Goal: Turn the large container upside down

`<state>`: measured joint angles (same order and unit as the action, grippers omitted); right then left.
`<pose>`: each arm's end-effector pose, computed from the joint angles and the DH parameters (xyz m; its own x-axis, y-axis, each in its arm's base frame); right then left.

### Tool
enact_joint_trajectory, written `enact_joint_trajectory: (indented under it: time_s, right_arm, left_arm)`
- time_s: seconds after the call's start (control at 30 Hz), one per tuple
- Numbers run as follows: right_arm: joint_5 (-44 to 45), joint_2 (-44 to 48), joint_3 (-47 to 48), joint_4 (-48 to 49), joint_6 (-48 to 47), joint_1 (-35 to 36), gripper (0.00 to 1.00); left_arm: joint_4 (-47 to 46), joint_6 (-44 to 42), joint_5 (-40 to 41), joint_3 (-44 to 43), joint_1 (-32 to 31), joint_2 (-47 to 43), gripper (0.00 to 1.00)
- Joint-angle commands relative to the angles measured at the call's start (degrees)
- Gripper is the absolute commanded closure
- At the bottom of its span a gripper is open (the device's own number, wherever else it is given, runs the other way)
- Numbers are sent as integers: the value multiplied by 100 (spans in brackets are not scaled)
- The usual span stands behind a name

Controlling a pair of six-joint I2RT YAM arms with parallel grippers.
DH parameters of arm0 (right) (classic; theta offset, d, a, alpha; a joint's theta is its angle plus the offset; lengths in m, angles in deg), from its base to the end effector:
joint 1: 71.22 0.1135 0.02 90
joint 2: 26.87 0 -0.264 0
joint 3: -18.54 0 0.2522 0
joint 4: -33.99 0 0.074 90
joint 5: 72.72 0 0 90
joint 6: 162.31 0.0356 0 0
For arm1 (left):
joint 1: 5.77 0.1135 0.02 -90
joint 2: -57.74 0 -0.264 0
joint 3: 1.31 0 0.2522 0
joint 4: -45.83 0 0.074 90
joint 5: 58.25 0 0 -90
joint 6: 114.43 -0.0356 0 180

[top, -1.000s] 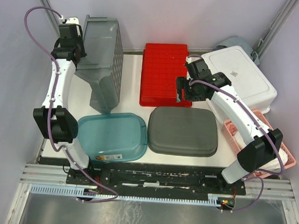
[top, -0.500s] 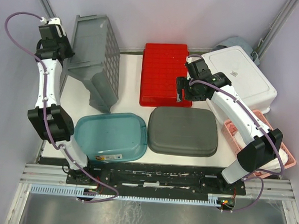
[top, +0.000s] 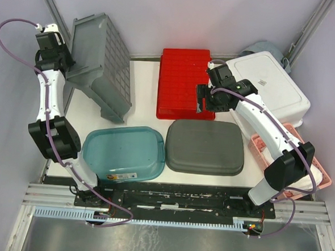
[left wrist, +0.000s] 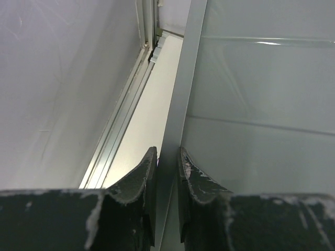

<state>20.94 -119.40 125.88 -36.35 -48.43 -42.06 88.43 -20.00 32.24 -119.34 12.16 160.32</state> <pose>0.2958 0.1624 0.3514 -0.8424 -0.0074 -0.5388 -0.1243 0.9756 0.1810 0.3977 0.1290 0.3883 -0.4085 -0.2134 -0.8875 -0.3477 0.9354 -0.0648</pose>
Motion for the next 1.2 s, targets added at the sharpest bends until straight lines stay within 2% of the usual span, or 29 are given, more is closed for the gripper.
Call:
enact_joint_trajectory:
  time_s: [0.0,0.33,0.9,1.03,1.17]
  right_arm:
    - [-46,-61,270,147,115,-23,18]
    - [-16,-56,274,147,156,-23,18]
    - [-80,-116,266,226,157,-19,18]
    - [-85,-132,287,231,144,-19,18]
    - [-76,-127,318,241,146,-21,18]
  left_arm:
    - [650,-86,-158,485,-37,446,97]
    - [642,-94,-421,488,-84,797,97]
    - [737,-61,-365,357,-104,488,97]
    - [874,8,-320,118,-192,254,91]
    - [1082,76,-200,-288,-349,28,77]
